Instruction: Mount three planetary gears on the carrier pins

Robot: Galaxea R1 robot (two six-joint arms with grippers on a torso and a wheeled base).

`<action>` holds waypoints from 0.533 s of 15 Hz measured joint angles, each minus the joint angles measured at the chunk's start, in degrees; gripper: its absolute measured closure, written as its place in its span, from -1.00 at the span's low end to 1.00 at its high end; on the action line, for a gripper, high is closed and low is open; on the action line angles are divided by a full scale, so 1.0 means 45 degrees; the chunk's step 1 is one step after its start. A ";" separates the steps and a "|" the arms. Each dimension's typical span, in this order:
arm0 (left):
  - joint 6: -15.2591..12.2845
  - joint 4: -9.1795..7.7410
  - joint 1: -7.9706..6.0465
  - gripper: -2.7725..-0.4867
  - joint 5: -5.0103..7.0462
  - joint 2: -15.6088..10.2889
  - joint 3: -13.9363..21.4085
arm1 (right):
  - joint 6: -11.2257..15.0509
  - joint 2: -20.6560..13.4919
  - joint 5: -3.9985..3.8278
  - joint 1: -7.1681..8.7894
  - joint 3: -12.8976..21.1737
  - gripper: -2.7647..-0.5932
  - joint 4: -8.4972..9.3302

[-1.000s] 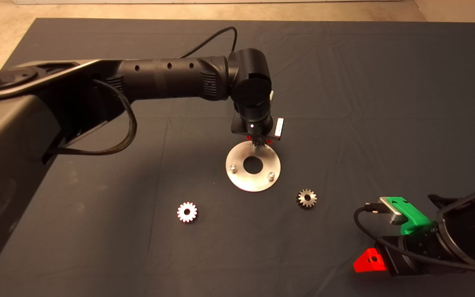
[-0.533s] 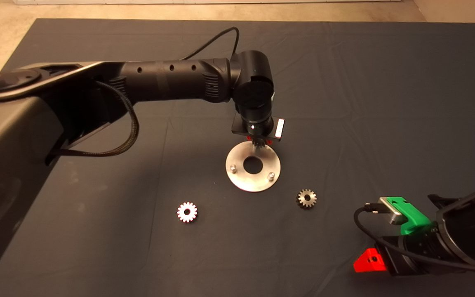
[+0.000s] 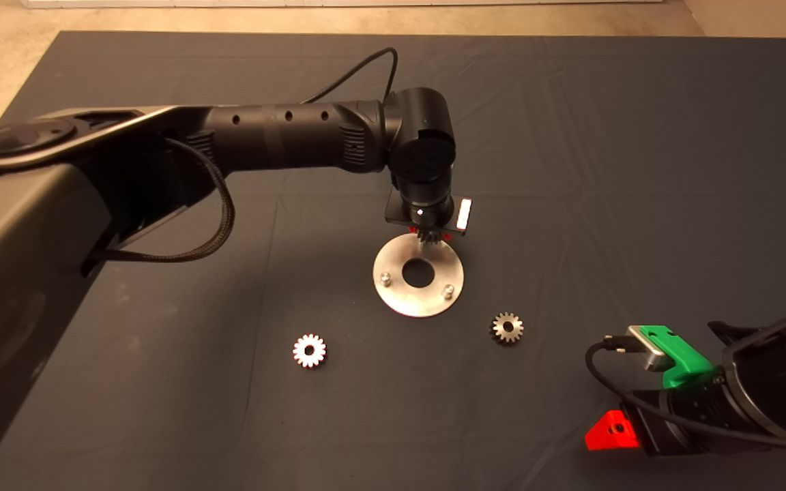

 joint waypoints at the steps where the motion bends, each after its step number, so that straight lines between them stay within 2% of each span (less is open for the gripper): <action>1: 0.0000 0.0000 0.0000 0.63 0.0000 0.0000 0.0000 | -0.0002 0.0000 0.0000 0.0000 0.0000 -0.99 0.0002; 8: 0.0000 0.0041 -0.0008 0.63 0.0005 -0.0016 0.0079 | 0.0000 0.0000 0.0000 0.0000 0.0000 -0.99 0.0001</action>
